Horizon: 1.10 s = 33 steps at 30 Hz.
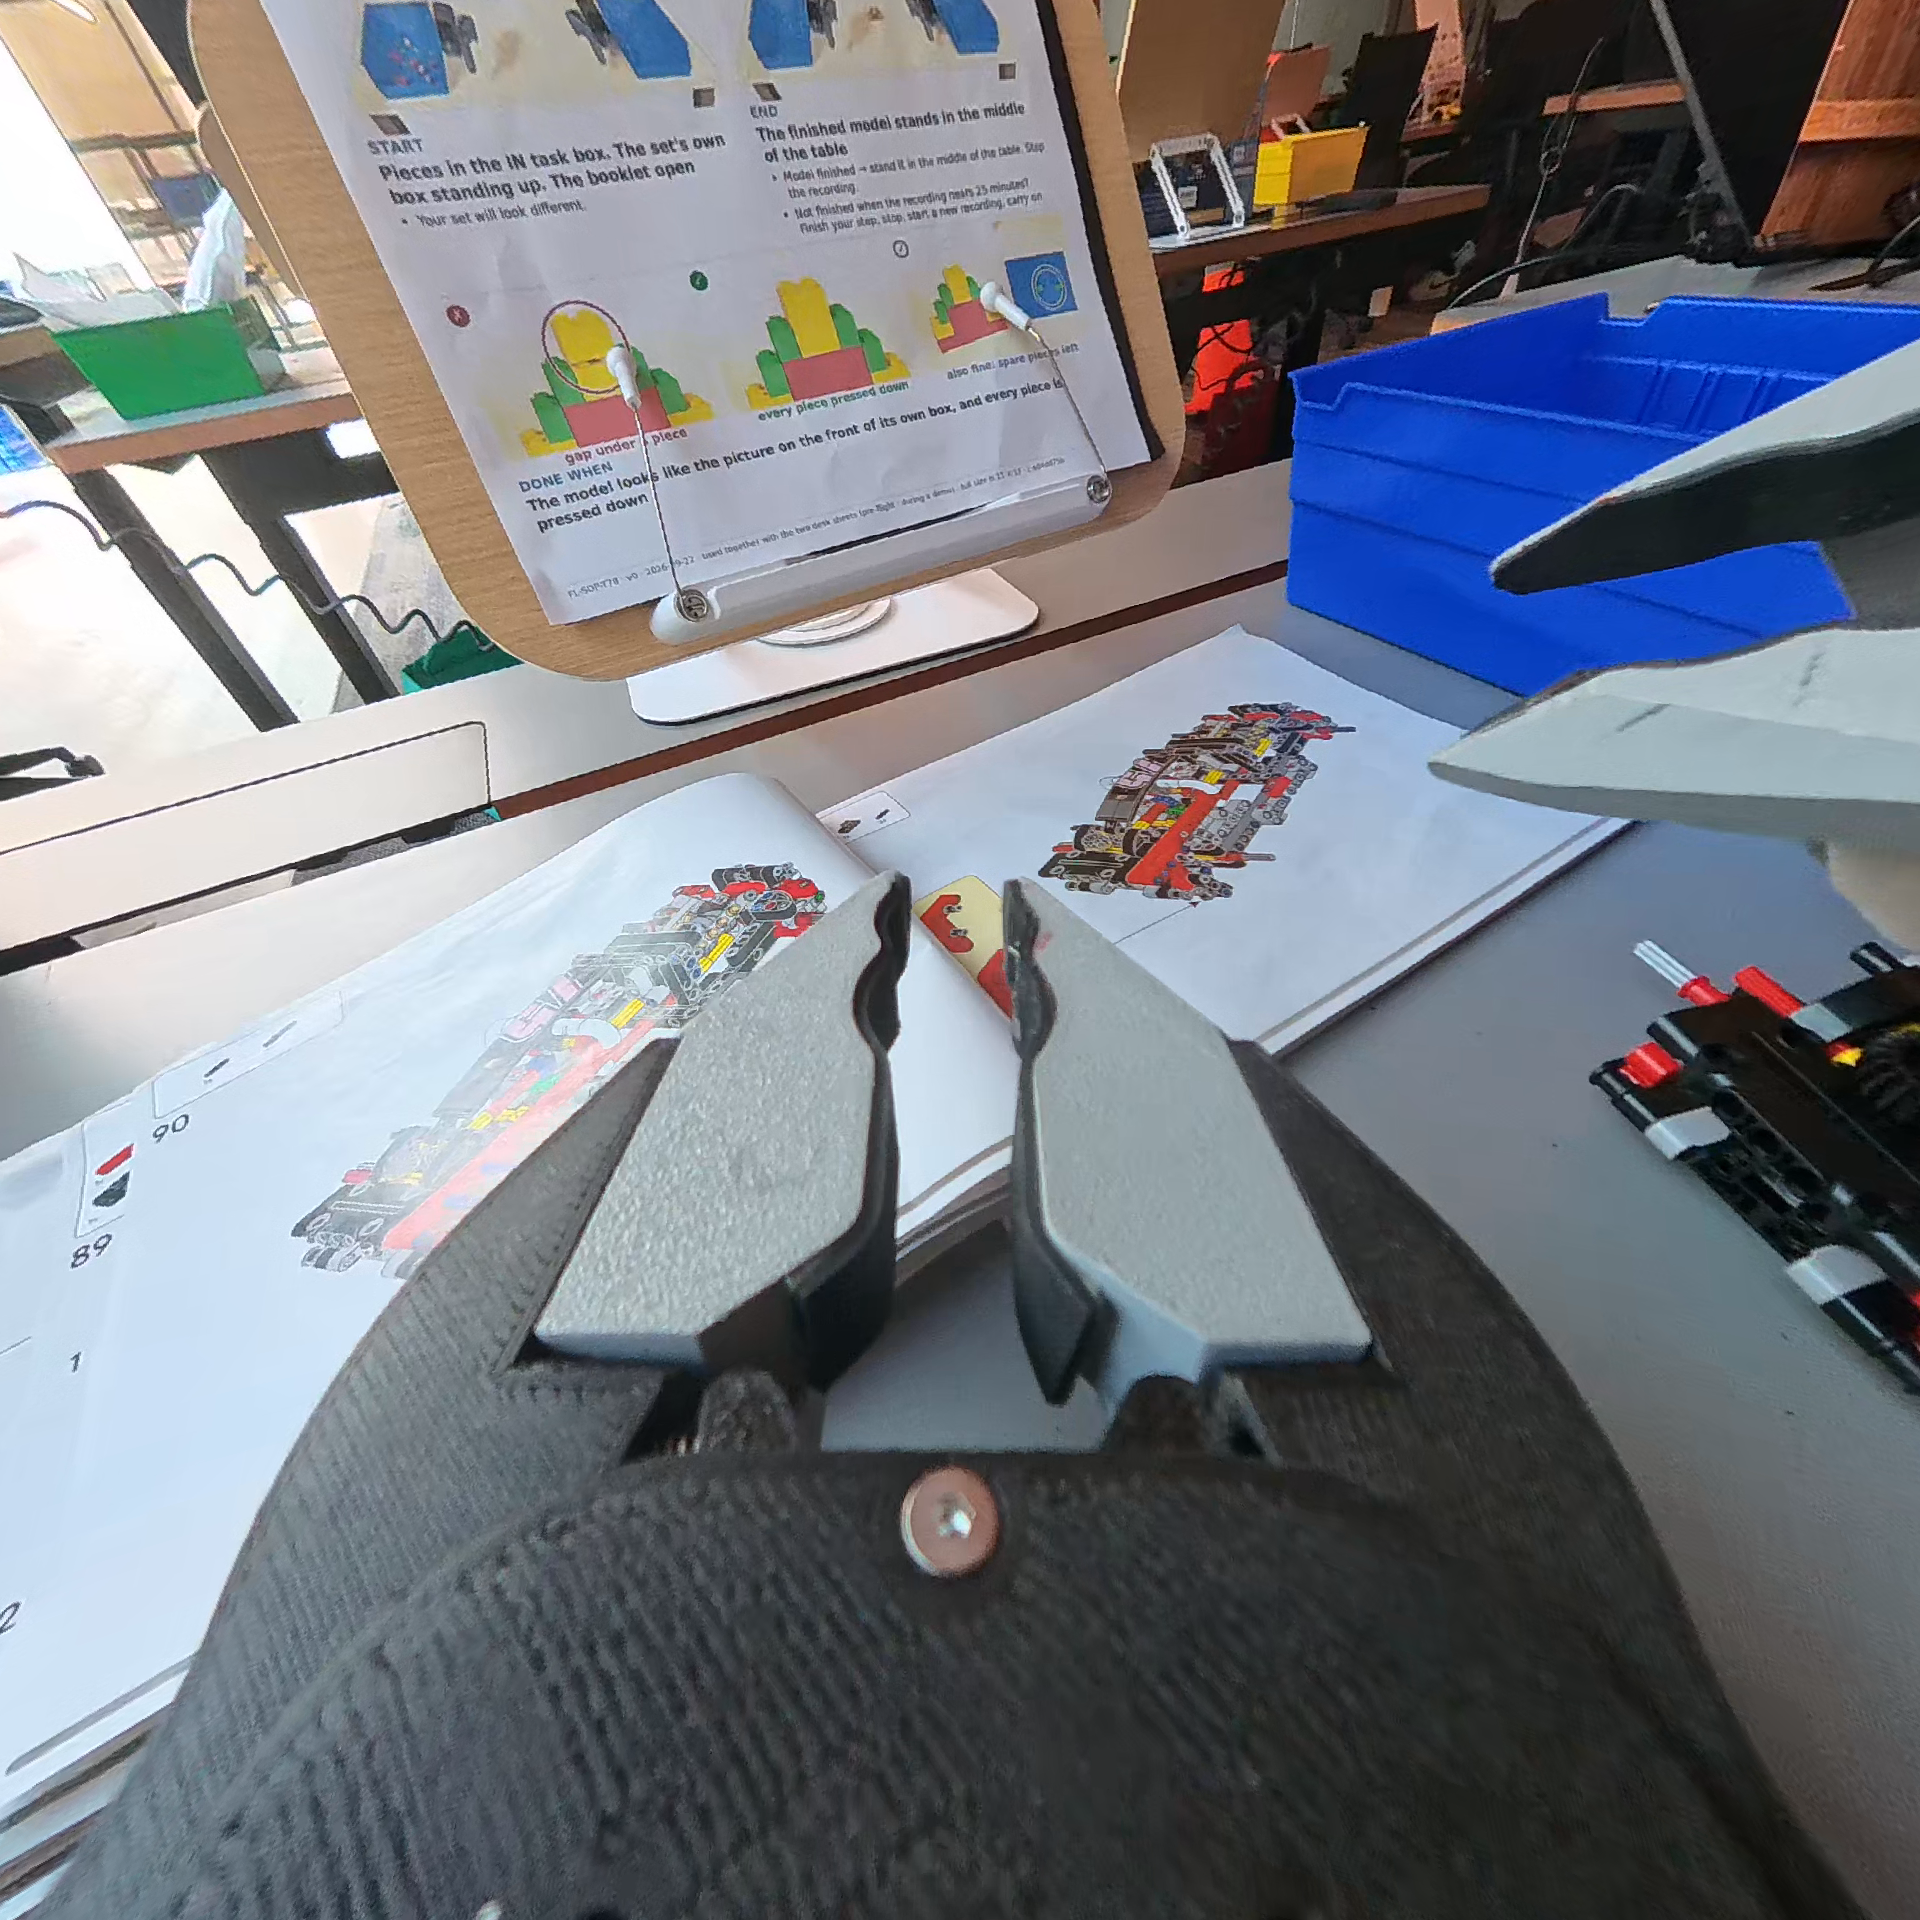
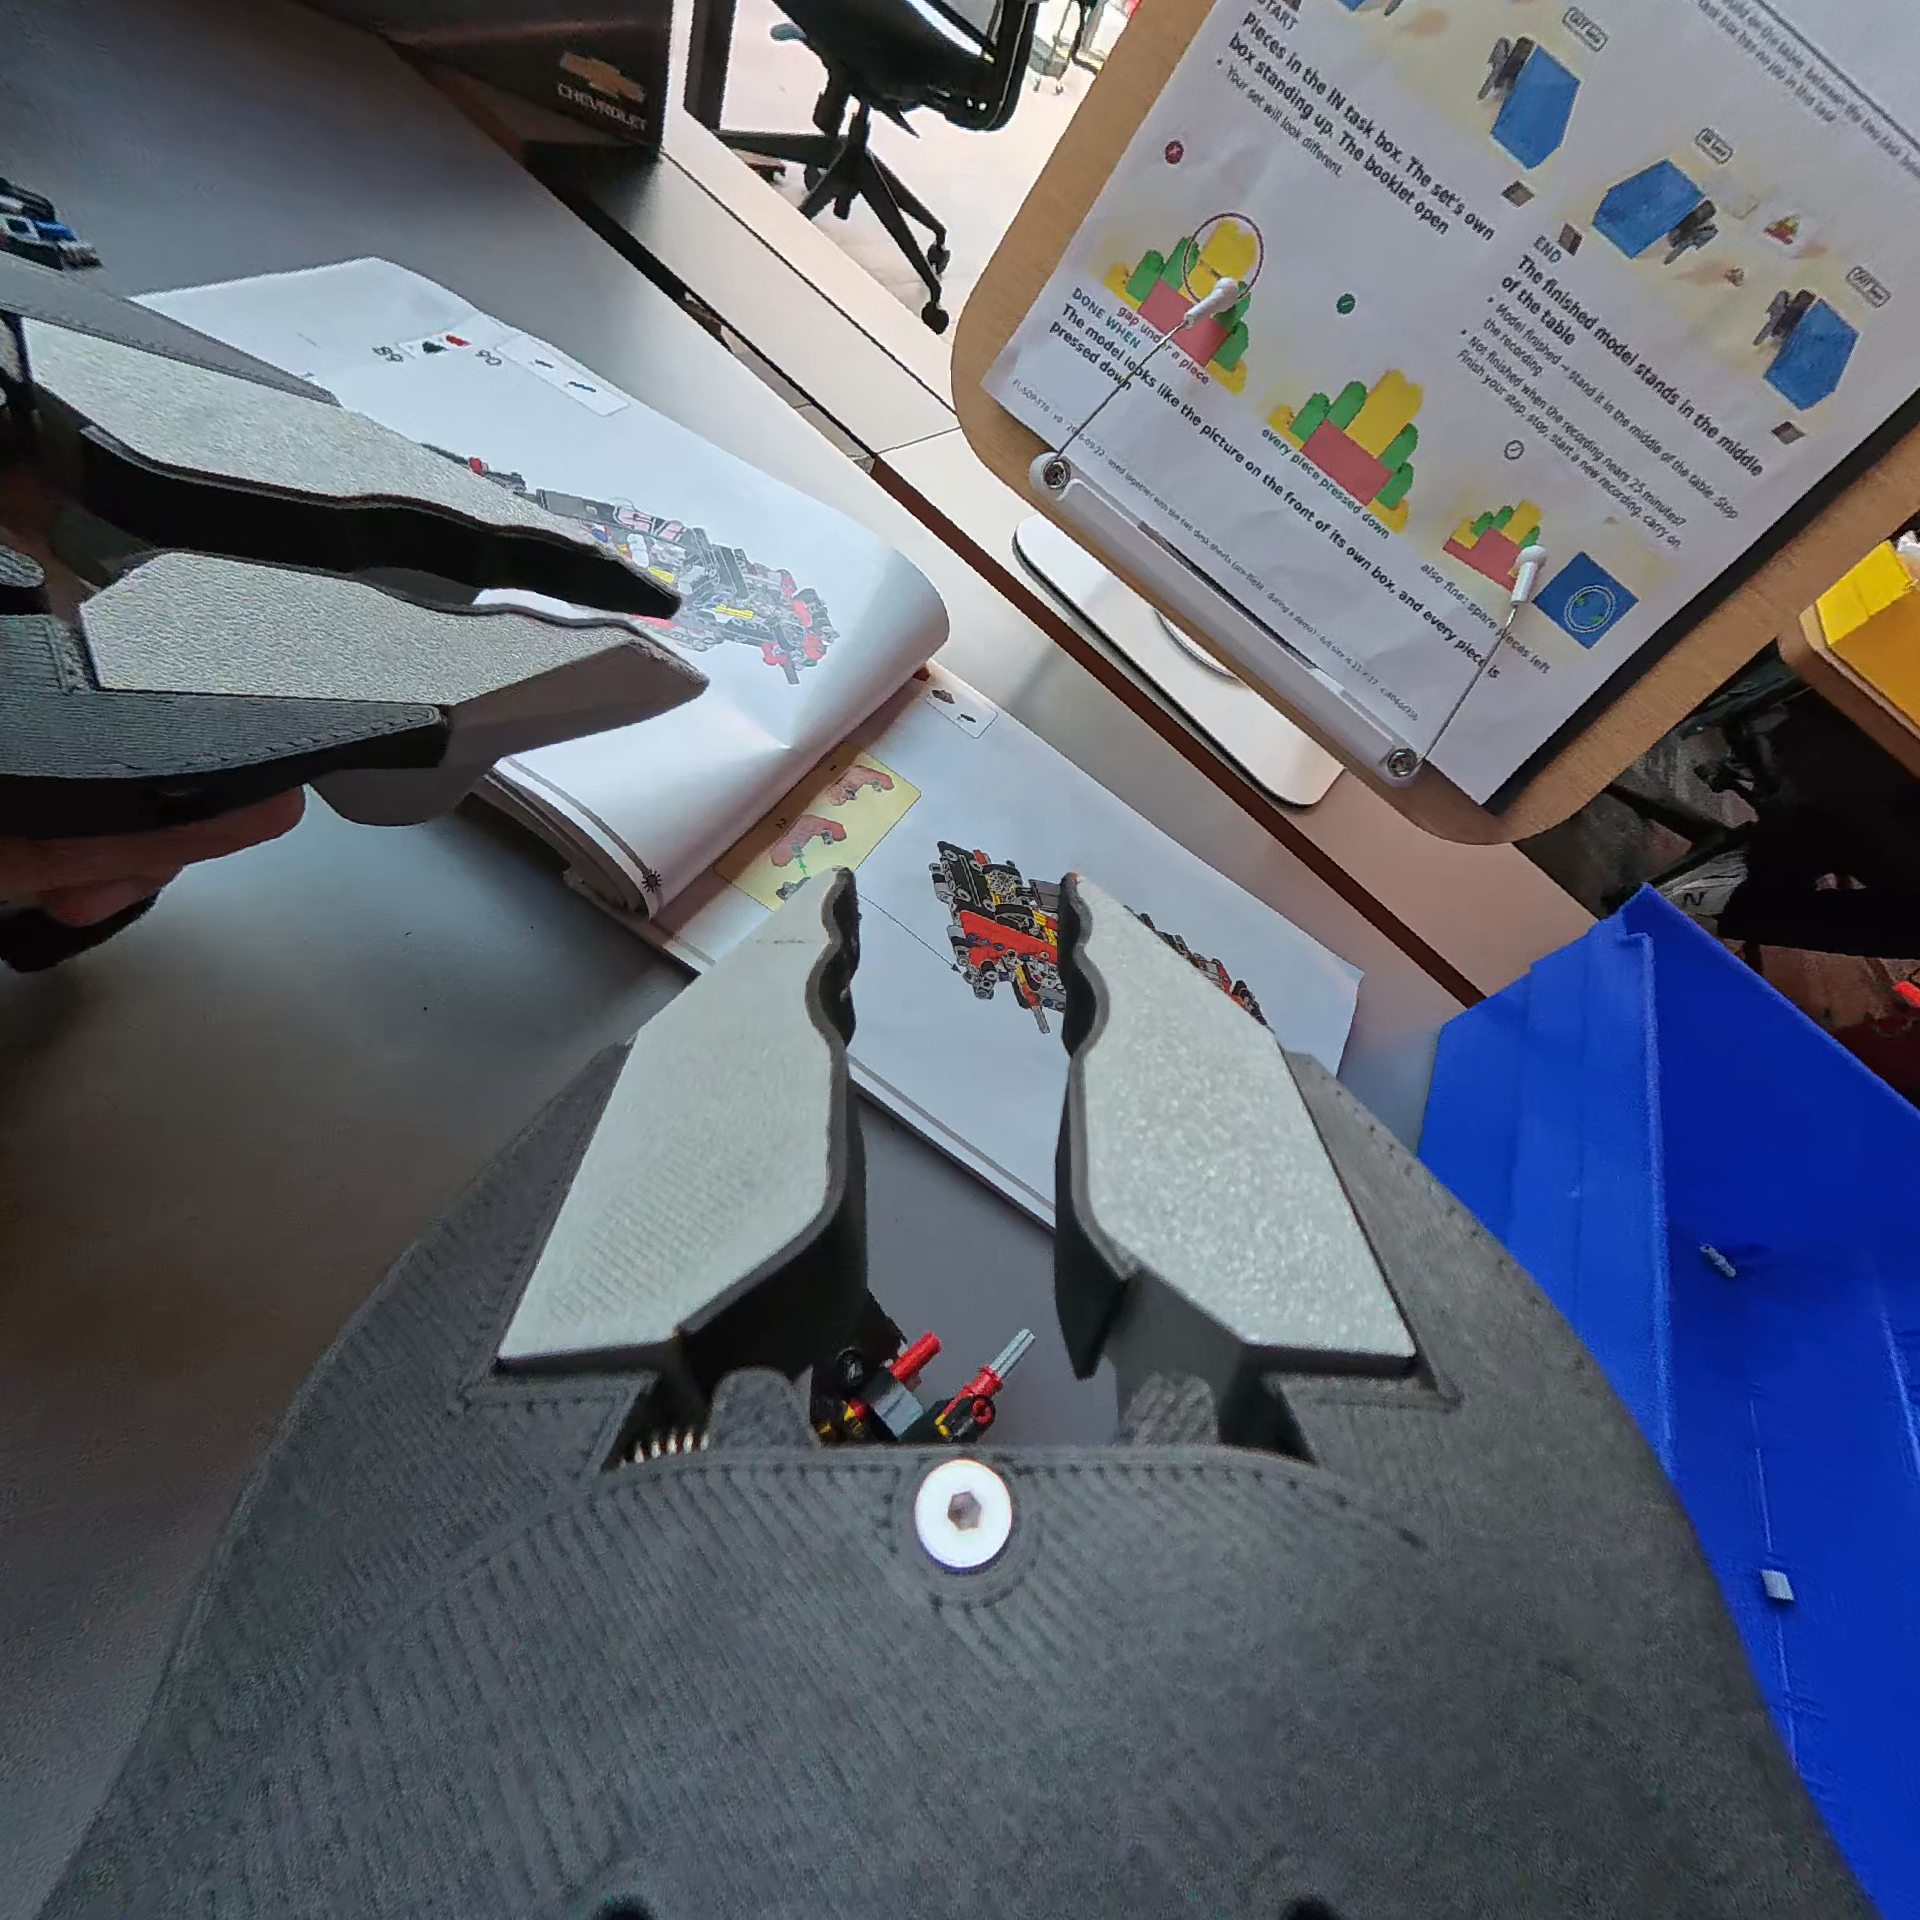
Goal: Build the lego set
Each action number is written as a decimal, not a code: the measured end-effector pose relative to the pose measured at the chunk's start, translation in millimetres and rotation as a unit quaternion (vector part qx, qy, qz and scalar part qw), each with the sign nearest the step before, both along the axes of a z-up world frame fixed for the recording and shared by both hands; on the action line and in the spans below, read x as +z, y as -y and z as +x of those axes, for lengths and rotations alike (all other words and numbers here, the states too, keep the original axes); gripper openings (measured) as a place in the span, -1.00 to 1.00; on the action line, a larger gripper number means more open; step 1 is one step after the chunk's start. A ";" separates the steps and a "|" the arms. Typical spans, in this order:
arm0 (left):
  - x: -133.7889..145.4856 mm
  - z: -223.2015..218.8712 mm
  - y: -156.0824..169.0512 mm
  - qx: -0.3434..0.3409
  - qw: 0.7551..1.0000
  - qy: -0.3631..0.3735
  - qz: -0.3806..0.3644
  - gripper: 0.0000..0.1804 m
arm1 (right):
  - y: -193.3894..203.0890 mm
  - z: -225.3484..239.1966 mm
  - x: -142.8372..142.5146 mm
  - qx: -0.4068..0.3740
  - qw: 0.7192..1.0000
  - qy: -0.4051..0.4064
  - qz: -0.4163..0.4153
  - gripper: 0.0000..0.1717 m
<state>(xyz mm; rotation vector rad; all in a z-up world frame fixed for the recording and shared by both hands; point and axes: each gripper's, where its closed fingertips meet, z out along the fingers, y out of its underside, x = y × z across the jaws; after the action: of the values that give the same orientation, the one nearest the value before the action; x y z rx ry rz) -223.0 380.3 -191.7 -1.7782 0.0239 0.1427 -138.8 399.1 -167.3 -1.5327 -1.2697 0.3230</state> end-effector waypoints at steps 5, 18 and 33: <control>-0.7 2.3 -0.4 -0.004 1.000 0.000 -0.001 -0.83 | 2.1 -1.7 0.0 0.004 1.000 0.000 0.002 -0.58; -2.3 9.1 -0.5 -0.023 1.000 0.010 -0.006 -0.85 | 14.6 -6.7 6.5 0.027 0.999 -0.004 0.034 -0.84; -3.0 13.8 -0.1 -0.033 0.999 0.018 -0.009 -0.87 | 17.9 -9.3 3.6 0.040 0.999 -0.009 0.031 -1.00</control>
<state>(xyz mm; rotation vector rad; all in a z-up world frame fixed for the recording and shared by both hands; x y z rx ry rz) -209.2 380.3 -194.7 -1.7951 0.0586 0.0639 -148.0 381.2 -163.7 -1.4258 -1.3181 0.3437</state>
